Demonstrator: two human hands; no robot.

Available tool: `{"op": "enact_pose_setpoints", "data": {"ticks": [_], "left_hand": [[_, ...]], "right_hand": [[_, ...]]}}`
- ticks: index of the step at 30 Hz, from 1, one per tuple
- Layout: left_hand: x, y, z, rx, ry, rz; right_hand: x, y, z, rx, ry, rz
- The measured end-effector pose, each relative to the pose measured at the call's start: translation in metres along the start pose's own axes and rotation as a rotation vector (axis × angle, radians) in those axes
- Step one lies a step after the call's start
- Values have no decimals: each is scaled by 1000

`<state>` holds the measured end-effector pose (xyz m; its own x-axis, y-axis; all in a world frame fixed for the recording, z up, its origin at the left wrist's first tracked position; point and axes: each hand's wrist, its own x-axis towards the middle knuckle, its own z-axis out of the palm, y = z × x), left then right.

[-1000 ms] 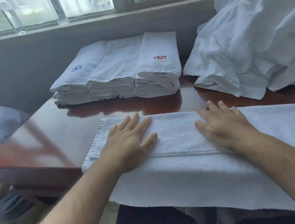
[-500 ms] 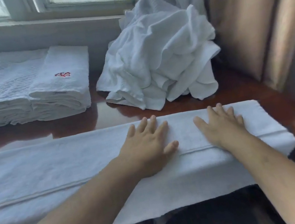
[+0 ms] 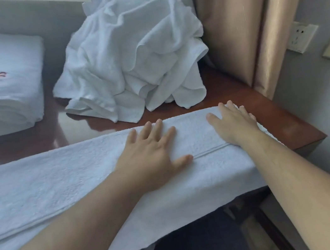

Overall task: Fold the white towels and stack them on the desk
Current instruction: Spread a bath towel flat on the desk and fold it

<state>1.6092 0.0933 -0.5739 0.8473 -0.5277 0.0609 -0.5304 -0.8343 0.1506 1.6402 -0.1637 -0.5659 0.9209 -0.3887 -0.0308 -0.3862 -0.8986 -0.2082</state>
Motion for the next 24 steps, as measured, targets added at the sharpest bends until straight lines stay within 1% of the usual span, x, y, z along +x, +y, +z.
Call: {"op": "enact_pose_setpoints", "data": {"ticks": [1, 4, 5, 7, 10, 13, 14, 18, 22, 24], "left_hand": [[1, 1, 0, 5, 7, -6], [-1, 2, -2, 13, 28, 20], [-2, 3, -4, 2, 59, 53], [-5, 6, -7, -43, 126, 122], [-9, 22, -11, -39, 135, 201], [-7, 42, -17, 12, 138, 224], [-5, 48, -19, 38, 136, 225], [5, 63, -22, 177, 164, 239], [10, 73, -24, 280, 174, 204], [7, 74, -22, 300, 175, 214]], "right_hand": [[-1, 0, -4, 57, 40, -26], [-19, 15, -12, 360, 209, -54], [-30, 24, -13, 394, 259, -38], [-57, 45, -8, 360, 354, 1], [-94, 68, 7, 387, 468, 48], [-117, 82, 19, 490, 540, 141], [-119, 85, 19, 493, 535, 150], [-107, 92, 4, 364, 446, 123], [-90, 102, -16, 439, 305, 117], [-86, 109, -20, 482, 270, 130]]}}
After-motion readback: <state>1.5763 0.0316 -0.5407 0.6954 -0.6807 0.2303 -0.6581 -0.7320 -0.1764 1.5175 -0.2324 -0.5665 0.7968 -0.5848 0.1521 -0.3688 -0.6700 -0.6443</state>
